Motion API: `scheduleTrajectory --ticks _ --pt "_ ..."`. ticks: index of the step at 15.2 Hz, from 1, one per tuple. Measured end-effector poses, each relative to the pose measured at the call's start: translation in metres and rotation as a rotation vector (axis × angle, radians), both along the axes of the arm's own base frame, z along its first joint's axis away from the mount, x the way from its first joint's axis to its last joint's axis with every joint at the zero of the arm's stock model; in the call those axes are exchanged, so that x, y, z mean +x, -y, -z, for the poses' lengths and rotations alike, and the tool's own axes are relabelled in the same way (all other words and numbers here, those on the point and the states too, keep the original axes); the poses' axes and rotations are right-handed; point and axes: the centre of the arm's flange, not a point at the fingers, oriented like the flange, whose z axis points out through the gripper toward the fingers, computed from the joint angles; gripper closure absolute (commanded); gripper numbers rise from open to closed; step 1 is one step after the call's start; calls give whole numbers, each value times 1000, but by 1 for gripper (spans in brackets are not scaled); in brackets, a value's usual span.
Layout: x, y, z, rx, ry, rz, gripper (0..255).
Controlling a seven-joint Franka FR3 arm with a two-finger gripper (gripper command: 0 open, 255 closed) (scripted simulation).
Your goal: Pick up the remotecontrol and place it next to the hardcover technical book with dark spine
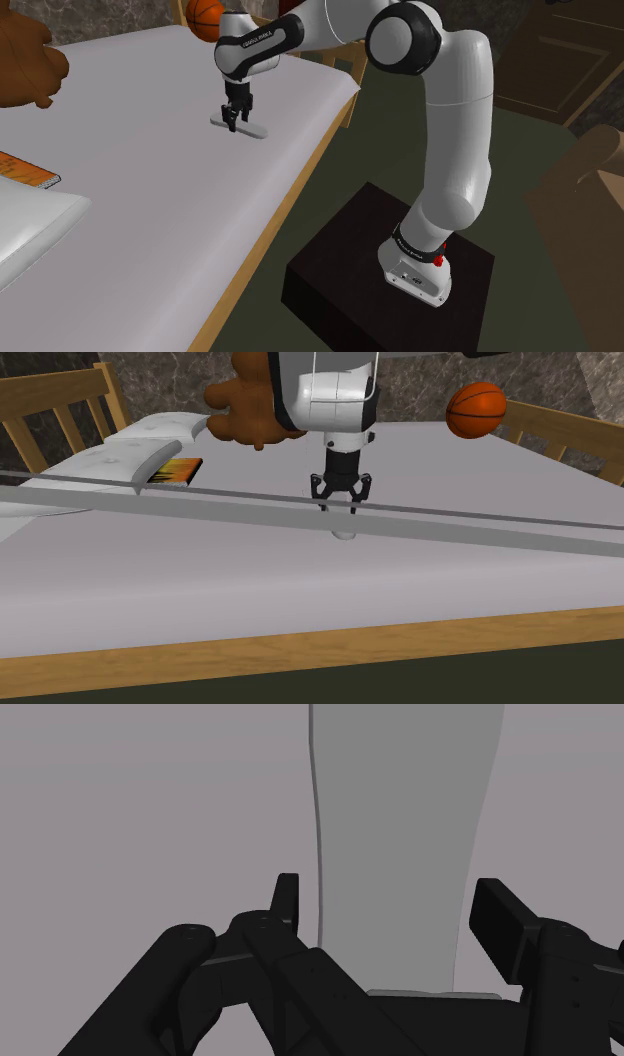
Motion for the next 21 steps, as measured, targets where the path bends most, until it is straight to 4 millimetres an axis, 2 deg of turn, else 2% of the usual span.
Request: scheduleTrajectory --ticks 16,18,21 --pt "-2 0 -80 0 1 0 255" --pt "-2 -15 -86 0 0 0 255" --pt "-3 -56 -86 0 0 -1 255"
